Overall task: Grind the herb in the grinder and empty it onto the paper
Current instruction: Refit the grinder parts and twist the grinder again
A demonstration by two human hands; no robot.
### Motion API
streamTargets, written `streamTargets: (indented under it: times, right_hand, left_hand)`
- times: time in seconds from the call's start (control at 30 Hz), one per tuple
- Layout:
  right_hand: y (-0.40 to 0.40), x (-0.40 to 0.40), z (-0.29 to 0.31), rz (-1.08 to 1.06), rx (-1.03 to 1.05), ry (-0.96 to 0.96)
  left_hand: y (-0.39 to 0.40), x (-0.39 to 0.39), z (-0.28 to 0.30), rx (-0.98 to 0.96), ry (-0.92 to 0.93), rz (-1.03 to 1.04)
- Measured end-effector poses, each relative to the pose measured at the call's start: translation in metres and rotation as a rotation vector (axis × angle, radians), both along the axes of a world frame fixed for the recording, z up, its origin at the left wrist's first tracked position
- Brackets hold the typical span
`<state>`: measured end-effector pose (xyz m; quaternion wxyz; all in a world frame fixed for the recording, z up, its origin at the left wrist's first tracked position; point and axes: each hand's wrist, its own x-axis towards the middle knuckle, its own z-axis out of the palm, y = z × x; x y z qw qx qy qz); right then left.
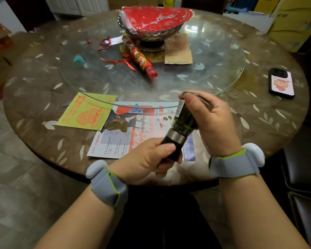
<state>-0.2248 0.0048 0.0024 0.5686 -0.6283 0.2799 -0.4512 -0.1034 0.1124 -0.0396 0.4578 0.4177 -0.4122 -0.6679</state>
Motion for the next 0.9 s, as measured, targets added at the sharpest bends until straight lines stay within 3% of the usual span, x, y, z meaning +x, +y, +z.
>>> streamTargets:
  times: [0.07, 0.1, 0.23, 0.3, 0.5, 0.57, 0.7, 0.77, 0.9]
  right_hand:
    - [-0.002, 0.001, -0.002, -0.059, 0.046, -0.024]
    - [-0.002, 0.001, -0.002, -0.088, 0.047, -0.025]
    - [0.001, 0.005, -0.011, -0.228, -0.018, 0.026]
    - [0.001, 0.009, -0.012, -0.261, 0.025, -0.002]
    - [-0.001, 0.022, -0.017, -0.296, 0.069, 0.042]
    - [-0.005, 0.022, -0.02, -0.259, 0.198, 0.07]
    - [-0.01, 0.017, -0.029, -0.016, 0.691, -0.041]
    - [-0.01, 0.018, -0.04, 0.092, 0.784, -0.021]
    - [-0.002, 0.027, -0.055, 0.184, 0.852, 0.045]
  left_hand:
    - [-0.003, -0.001, 0.006, -0.063, -0.22, 0.126]
    - [-0.005, 0.0, 0.008, -0.128, -0.421, 0.191]
    - [-0.01, 0.005, 0.007, -0.386, -1.555, 0.458]
    - [-0.008, 0.002, 0.006, -0.478, -1.718, 0.574]
    - [-0.007, 0.004, -0.006, -0.483, -1.692, 0.723]
    - [-0.006, 0.002, -0.006, -0.474, -1.531, 0.784]
    - [0.0, -0.005, 0.002, -0.589, -1.176, 0.841]
    - [0.002, -0.007, 0.006, -0.644, -1.057, 0.825]
    - [0.004, -0.01, 0.009, -0.767, -0.988, 0.745]
